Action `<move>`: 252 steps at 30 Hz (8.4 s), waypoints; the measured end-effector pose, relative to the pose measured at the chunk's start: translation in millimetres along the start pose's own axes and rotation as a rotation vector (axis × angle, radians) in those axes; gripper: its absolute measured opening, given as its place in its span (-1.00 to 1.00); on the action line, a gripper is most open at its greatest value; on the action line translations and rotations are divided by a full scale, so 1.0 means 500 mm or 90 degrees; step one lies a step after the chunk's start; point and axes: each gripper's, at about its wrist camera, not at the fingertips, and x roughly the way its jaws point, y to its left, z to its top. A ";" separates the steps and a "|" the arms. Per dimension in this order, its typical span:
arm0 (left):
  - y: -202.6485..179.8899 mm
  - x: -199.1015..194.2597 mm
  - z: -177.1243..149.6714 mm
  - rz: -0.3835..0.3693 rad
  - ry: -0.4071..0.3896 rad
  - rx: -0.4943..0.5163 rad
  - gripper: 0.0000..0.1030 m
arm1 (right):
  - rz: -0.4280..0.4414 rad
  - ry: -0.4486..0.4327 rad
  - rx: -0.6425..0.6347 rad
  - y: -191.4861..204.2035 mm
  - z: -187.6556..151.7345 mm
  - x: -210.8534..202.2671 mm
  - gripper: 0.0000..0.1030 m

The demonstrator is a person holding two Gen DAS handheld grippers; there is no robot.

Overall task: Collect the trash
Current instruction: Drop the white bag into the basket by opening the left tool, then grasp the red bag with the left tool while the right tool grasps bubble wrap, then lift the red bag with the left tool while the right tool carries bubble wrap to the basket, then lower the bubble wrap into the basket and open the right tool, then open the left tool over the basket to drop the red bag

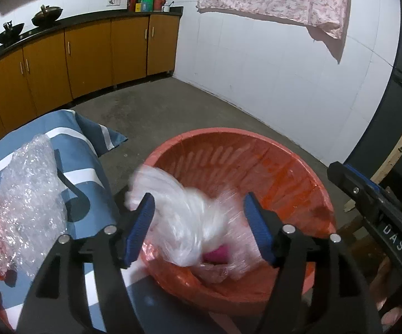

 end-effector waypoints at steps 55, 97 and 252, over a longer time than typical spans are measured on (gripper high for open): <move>0.471 -0.507 -0.247 0.400 -0.155 -0.231 0.68 | 0.174 0.143 -0.239 0.506 -0.126 0.095 0.01; 0.470 -0.443 -0.208 0.343 -0.118 -0.198 -0.78 | 0.218 0.130 -0.225 0.428 -0.137 -0.008 -0.79; 0.534 -0.524 -0.274 0.428 -0.133 -0.278 0.83 | 0.186 0.042 -0.159 0.439 -0.118 -0.061 0.81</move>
